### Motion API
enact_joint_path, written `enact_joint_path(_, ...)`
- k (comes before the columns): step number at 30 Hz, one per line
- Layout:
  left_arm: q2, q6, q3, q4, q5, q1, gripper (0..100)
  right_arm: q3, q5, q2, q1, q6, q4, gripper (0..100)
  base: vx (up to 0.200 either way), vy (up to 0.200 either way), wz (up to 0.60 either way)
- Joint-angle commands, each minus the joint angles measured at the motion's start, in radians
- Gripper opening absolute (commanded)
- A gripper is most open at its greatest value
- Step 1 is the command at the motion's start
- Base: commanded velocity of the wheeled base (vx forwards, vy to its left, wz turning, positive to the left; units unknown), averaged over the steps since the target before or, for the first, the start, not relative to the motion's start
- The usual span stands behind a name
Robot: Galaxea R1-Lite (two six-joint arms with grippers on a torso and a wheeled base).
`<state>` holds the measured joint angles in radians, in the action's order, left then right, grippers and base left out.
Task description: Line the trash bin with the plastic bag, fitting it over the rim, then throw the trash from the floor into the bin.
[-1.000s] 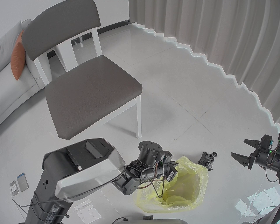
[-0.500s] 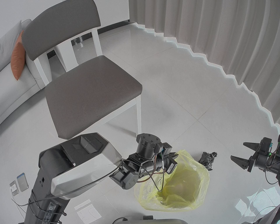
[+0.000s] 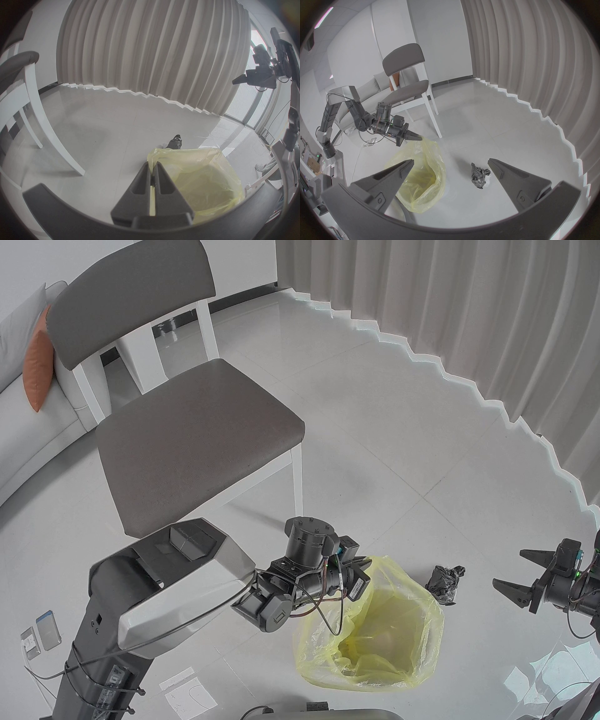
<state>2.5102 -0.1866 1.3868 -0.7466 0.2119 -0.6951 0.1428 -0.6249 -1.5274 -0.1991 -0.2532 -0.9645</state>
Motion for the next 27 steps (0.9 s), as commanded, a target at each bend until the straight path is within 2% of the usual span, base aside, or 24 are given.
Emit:
enact_joint_path(1,0.052,-0.001,0.058,0.024,0.000,0.009,0,-0.009,-0.001,-0.003,0.000,-0.008,0.000,100,0.000,0.000,0.00)
enact_joint_path(10,0.131,-0.001,0.133,0.059,0.000,-0.007,0,-0.015,-0.001,-0.007,0.000,-0.009,0.000,100,0.000,0.000,0.00)
enact_joint_path(20,0.162,0.007,0.133,0.055,0.001,-0.058,0,-0.025,-0.001,-0.013,0.000,-0.015,0.001,100,0.000,0.000,0.00)
enact_joint_path(27,0.180,0.009,0.161,0.056,0.000,-0.061,0,-0.029,-0.001,-0.010,0.001,-0.015,0.000,100,0.000,0.000,0.00)
